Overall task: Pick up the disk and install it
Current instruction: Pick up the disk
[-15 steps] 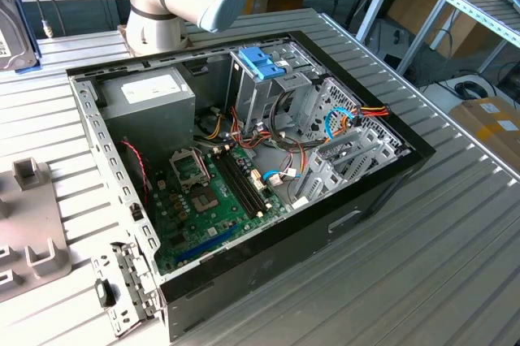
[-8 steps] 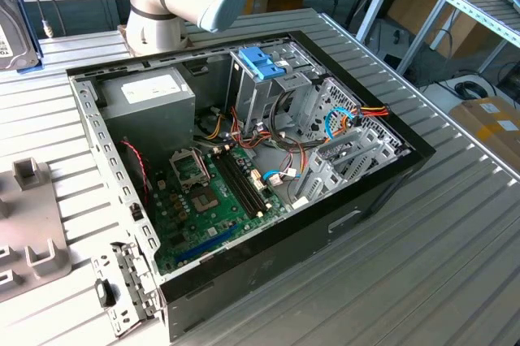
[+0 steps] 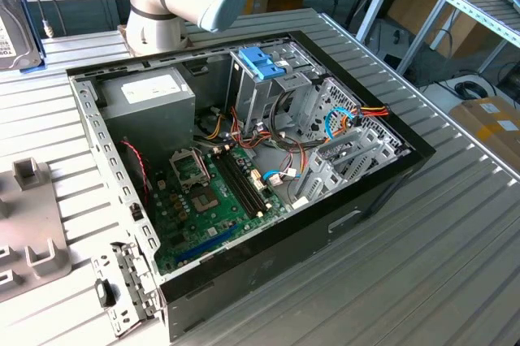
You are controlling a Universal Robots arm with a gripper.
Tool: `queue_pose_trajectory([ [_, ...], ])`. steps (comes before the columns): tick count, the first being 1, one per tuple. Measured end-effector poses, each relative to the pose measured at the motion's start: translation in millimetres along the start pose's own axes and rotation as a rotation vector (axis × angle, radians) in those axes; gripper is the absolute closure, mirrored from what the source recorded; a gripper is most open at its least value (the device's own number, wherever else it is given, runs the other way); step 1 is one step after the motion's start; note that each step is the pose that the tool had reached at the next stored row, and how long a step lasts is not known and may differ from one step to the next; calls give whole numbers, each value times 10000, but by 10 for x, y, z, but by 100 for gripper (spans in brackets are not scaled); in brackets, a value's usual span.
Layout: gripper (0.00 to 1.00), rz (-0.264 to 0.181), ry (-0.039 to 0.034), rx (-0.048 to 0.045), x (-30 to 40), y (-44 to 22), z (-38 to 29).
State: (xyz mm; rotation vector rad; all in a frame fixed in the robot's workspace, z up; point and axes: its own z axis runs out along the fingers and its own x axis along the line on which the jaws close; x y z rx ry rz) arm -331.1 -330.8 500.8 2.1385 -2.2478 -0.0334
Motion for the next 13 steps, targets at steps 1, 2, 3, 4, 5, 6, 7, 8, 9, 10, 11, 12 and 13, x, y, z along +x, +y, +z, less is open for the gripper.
queue_pose_trajectory([
  [1, 63, 0, 0, 0, 0, -2, 0],
  [2, 63, 0, 2, 0, 0, -6, 0],
  [3, 63, 0, 3, -1, -1, -8, 0],
  [4, 63, 0, 4, 0, 0, -11, 0],
  [5, 63, 0, 4, 0, 0, -14, 0],
  [6, 63, 0, 6, -1, 0, -16, 0],
  [7, 63, 0, 6, -1, 0, -19, -1],
  [8, 63, 0, 6, 0, 0, -22, 0],
  [9, 63, 0, 7, 0, 0, -25, 0],
  [10, 63, 0, 8, 0, 0, -31, 0],
  [11, 63, 0, 9, -1, 0, -36, -1],
  [12, 63, 0, 9, 0, 0, -39, 0],
  [13, 63, 1, 10, 0, 0, -45, 0],
])
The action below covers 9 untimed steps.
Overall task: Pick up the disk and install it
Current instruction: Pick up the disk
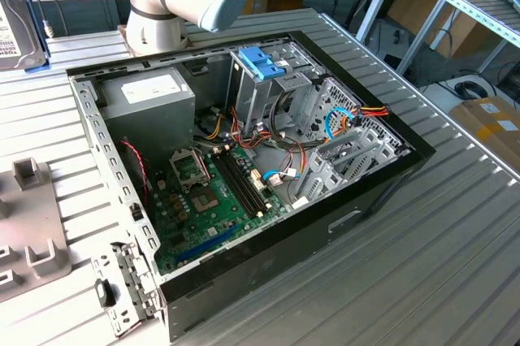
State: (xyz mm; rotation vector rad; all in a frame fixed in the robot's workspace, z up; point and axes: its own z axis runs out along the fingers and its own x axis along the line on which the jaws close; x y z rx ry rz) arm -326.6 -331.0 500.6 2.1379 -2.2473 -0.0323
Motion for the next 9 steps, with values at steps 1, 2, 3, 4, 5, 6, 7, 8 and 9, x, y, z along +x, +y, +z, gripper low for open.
queue_pose_trajectory([
  [1, 63, 0, 1, 0, 0, -4, 0],
  [2, 63, 0, 2, 1, 0, -8, 0],
  [3, 63, 0, 3, 1, -1, -13, 0],
  [4, 63, 0, 4, 1, -1, -17, 0],
  [5, 63, 0, 7, 1, -1, -26, 0],
  [6, 63, 0, 9, 1, -1, -32, 0],
  [7, 63, 0, 11, 1, -2, -37, 0],
  [8, 63, 0, 13, 1, -2, -41, 0],
  [9, 63, 0, 15, 1, -2, -45, 0],
])
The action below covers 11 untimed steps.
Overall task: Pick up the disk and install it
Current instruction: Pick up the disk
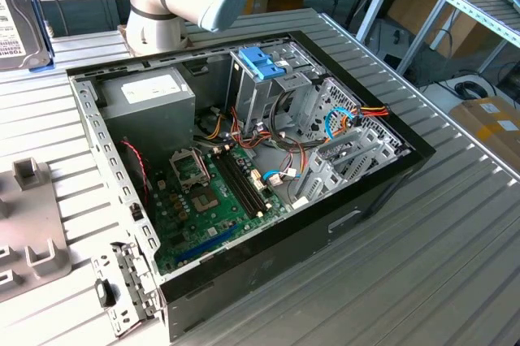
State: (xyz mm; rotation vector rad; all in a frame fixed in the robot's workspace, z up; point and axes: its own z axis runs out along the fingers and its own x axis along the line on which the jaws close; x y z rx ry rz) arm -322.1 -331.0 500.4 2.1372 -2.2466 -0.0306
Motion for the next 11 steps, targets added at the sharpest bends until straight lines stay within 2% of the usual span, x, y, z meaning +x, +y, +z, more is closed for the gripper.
queue_pose_trajectory([
  [11, 63, 1, 11, 2, -1, -31, 2],
])
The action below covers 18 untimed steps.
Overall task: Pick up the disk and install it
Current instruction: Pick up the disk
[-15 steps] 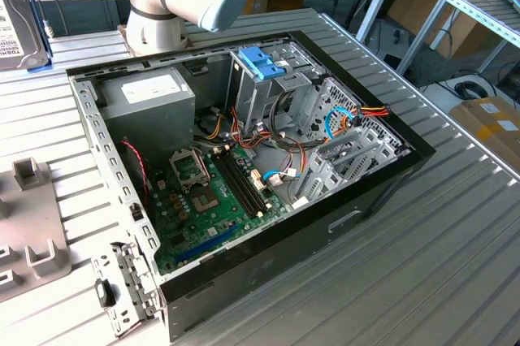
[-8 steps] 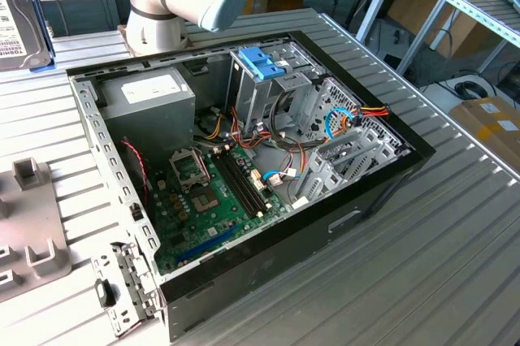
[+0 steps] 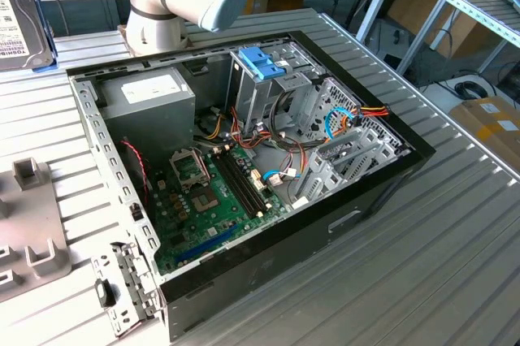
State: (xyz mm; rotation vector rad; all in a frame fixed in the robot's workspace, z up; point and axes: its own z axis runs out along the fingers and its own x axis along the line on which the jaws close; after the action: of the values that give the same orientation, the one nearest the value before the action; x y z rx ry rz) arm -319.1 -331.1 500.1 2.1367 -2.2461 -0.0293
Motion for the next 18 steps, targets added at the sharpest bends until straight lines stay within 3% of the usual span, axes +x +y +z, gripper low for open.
queue_pose_trajectory([
  [18, 63, 1, 12, 0, 3, -49, 2],
])
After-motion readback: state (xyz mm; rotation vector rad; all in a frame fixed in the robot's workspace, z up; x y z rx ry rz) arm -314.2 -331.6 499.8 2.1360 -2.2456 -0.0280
